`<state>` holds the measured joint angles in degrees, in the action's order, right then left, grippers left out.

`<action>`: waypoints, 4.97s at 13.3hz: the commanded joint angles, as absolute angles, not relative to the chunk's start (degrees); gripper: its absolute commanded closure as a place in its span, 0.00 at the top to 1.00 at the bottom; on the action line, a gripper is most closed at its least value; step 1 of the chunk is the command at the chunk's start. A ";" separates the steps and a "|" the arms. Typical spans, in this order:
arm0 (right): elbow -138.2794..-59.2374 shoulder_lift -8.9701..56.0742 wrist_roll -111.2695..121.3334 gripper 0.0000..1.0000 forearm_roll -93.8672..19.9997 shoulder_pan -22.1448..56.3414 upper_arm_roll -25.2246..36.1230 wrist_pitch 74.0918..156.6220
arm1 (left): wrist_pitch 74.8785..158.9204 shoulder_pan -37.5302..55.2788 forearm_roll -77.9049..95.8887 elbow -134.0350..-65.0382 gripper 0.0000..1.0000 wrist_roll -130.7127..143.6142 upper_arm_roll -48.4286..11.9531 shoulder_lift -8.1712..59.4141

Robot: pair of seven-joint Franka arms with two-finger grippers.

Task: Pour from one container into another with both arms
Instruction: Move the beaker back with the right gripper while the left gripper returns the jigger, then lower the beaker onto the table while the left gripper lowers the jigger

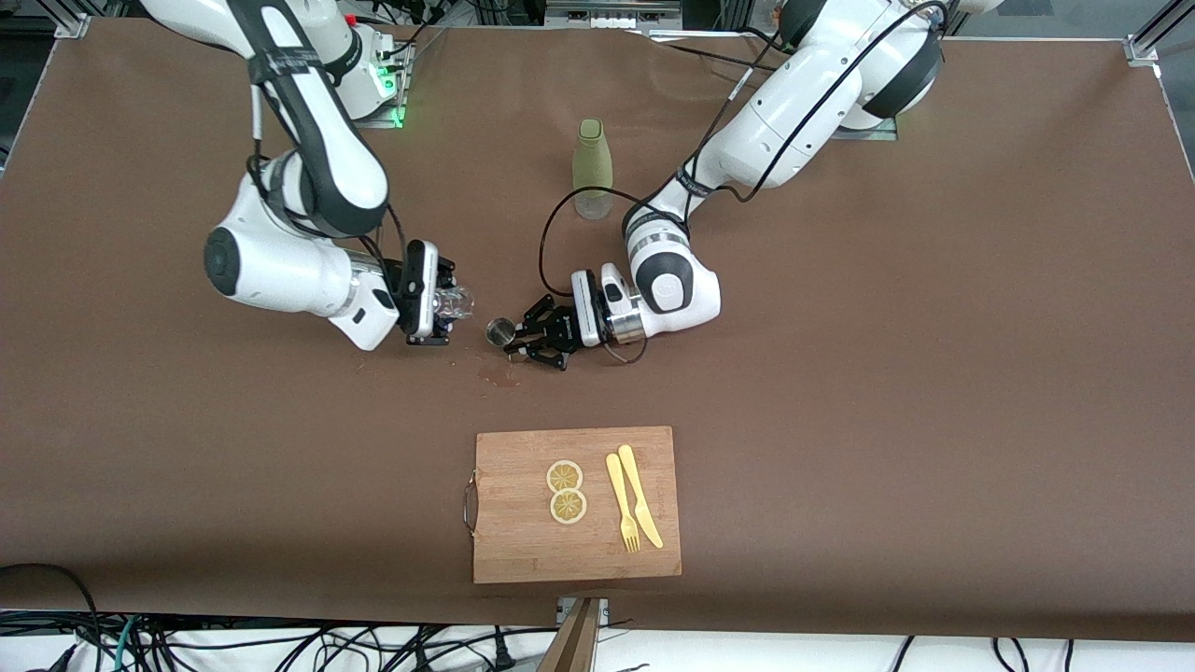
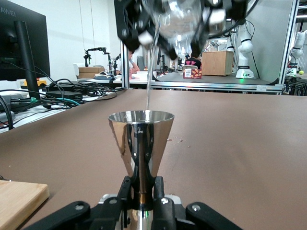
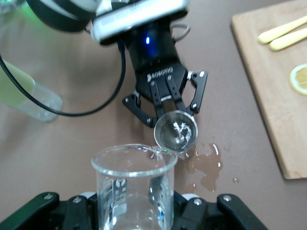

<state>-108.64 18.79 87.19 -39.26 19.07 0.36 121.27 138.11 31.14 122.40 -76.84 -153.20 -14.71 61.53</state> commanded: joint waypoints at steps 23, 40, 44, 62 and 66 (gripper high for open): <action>-95.10 29.26 116.62 0.23 -58.89 -2.02 0.53 90.53 | 105.06 4.31 90.91 -107.58 0.00 -154.34 -6.35 44.30; -84.99 55.19 144.57 0.23 -58.36 -14.50 -1.49 82.44 | 71.91 -8.52 63.29 -101.78 0.00 -161.01 18.63 48.51; -84.73 60.81 147.04 0.23 -58.18 -17.92 -3.77 82.44 | 69.27 -11.16 61.00 -97.49 0.00 -163.12 19.34 50.78; -84.64 64.07 153.46 0.59 -57.66 -18.90 -3.34 82.44 | 63.63 -14.76 61.00 -83.24 0.00 -167.43 19.34 62.49; -80.80 64.25 152.41 0.67 -56.35 -19.34 -2.90 81.40 | 64.24 -14.68 61.08 -83.23 0.19 -167.52 19.42 63.46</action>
